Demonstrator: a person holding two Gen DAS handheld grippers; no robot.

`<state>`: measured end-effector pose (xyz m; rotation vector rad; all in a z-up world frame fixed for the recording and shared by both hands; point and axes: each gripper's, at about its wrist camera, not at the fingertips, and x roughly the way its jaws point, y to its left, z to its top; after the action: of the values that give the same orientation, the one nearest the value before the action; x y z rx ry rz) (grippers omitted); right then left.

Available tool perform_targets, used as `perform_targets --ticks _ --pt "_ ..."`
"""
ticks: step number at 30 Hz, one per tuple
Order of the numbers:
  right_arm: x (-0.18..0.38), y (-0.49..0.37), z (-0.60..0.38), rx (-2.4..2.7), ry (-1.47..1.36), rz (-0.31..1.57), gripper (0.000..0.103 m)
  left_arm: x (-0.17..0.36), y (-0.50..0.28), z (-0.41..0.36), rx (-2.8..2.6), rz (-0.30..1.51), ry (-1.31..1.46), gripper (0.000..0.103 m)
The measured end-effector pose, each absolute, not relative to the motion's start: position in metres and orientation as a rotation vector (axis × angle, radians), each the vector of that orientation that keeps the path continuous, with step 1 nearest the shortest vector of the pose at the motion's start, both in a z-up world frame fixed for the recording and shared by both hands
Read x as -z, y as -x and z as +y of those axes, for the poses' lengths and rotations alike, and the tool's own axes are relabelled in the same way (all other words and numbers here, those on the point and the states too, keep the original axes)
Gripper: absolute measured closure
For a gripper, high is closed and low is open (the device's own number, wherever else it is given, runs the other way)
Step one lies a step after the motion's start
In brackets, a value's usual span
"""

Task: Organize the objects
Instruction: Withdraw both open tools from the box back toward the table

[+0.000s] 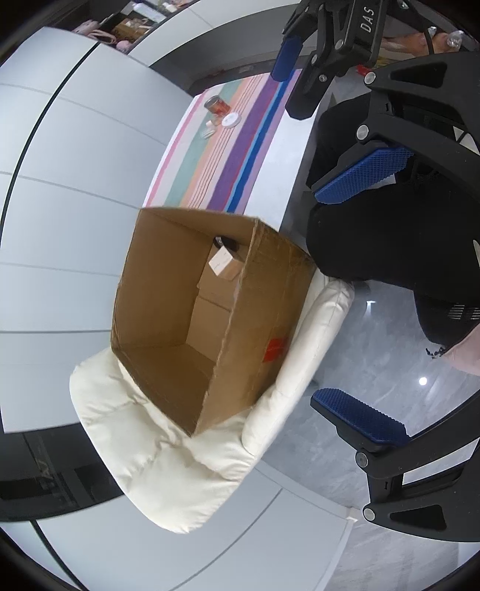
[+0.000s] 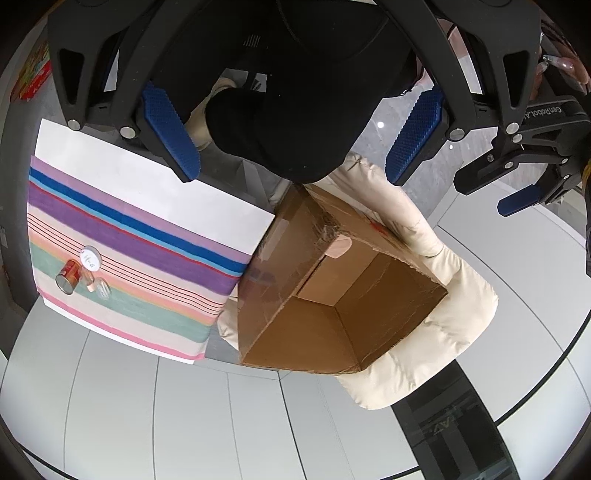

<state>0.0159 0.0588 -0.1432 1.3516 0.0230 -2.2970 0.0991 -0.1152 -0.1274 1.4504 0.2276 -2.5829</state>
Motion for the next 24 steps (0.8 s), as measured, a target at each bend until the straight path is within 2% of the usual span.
perform_targets --ticks 11,24 --pt "0.149 -0.005 0.116 2.449 -1.399 -0.039 0.001 0.142 -0.066 -0.079 2.603 0.125 -1.514 0.002" --pt "0.152 -0.005 0.223 2.61 -1.485 -0.212 0.001 0.151 -0.023 0.009 2.73 -0.014 -1.618 0.002"
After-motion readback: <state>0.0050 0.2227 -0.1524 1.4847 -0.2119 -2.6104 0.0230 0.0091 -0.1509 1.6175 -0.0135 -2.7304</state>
